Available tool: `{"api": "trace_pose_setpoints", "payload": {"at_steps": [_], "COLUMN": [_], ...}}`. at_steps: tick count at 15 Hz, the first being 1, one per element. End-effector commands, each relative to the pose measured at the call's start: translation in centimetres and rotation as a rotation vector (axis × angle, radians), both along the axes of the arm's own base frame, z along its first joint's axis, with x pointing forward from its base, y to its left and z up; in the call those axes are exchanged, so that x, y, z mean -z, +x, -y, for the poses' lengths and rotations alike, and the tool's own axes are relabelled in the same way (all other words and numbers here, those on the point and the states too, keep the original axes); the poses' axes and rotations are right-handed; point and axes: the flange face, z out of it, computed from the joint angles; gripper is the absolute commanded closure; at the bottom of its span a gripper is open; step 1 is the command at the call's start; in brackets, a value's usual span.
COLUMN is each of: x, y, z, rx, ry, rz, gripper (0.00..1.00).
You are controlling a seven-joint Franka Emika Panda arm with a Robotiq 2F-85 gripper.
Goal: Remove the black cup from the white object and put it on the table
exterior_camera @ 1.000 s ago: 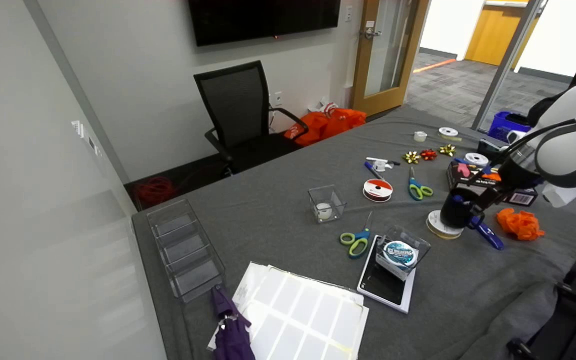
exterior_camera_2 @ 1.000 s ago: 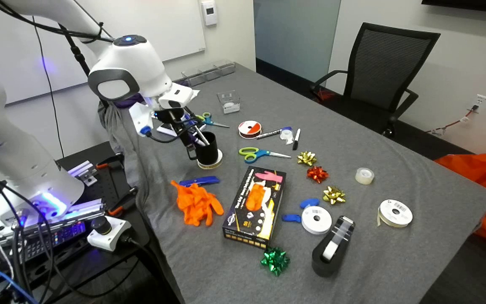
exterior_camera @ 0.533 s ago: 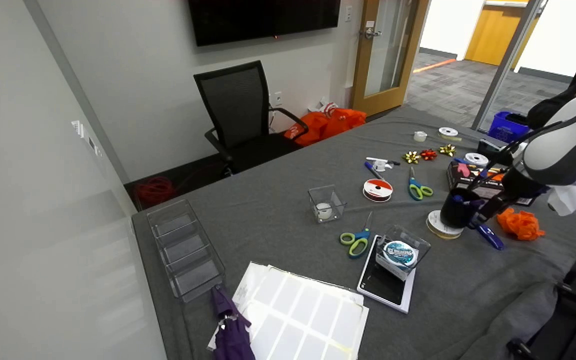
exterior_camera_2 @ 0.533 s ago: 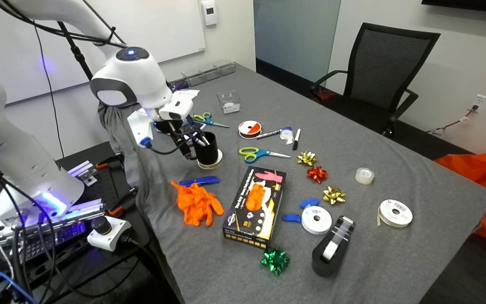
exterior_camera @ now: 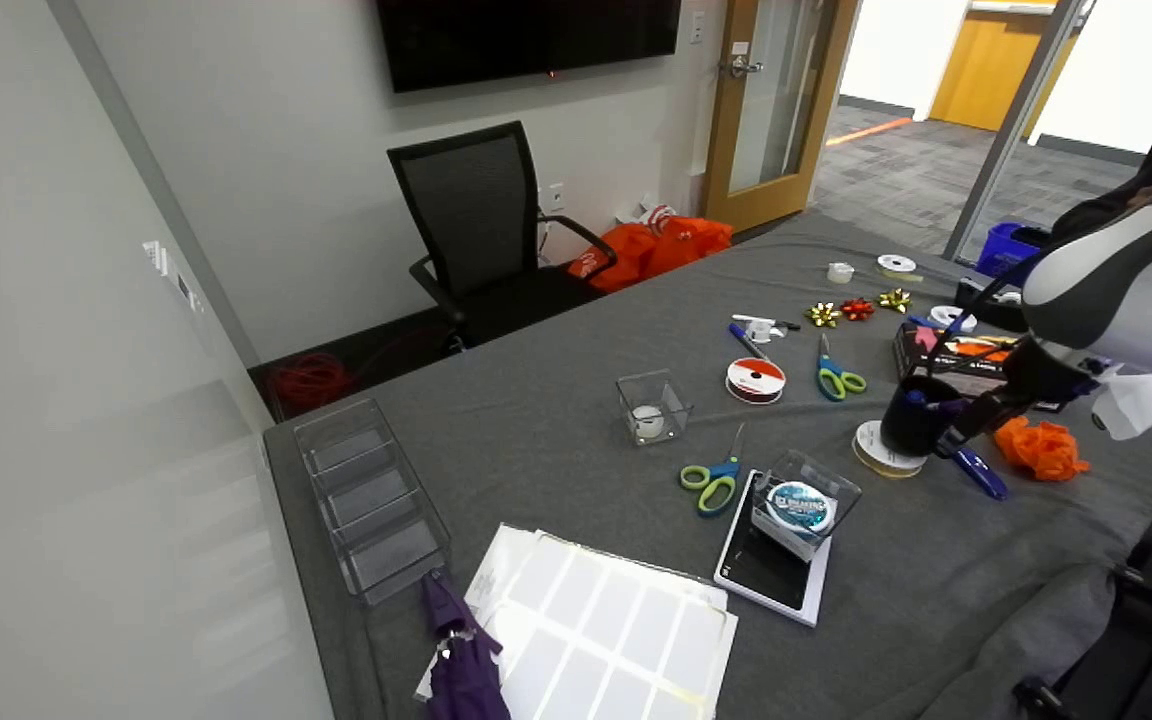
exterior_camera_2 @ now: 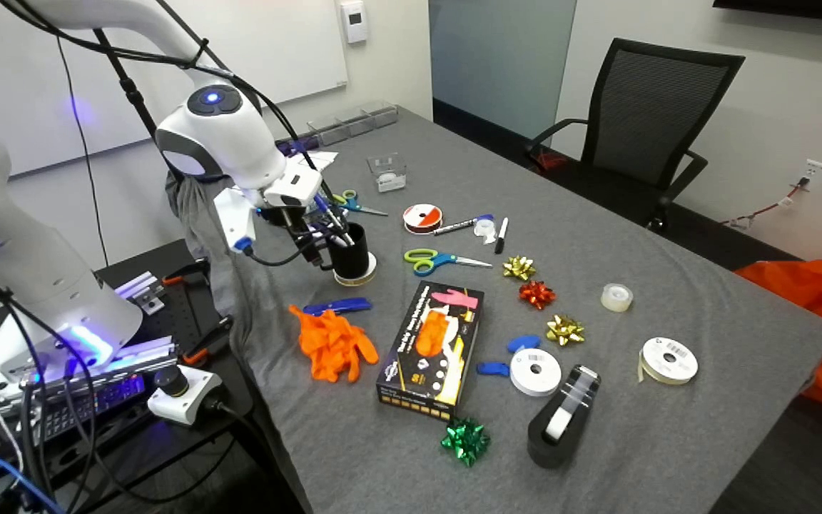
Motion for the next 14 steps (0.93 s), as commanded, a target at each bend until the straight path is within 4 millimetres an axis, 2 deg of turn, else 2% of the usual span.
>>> {"api": "trace_pose_setpoints", "payload": {"at_steps": [1,8,11,12,13,14], "x": [1.3,4.7,6.1,6.3,6.4,6.5], "y": [0.8,2.0,2.5,2.8,3.1,3.2], "z": [0.3,0.1,-0.3,-0.5,-0.8,-1.0], "rx": [0.011,0.052,0.063,0.063,0.059,0.058], "ry": [-0.042,-0.177,-0.181,-0.166,-0.154,-0.145], "rz": [0.014,-0.001,-0.014,-0.015,-0.016,-0.015], "gripper": [0.00,0.00,0.00,0.08,0.26,0.34]}}
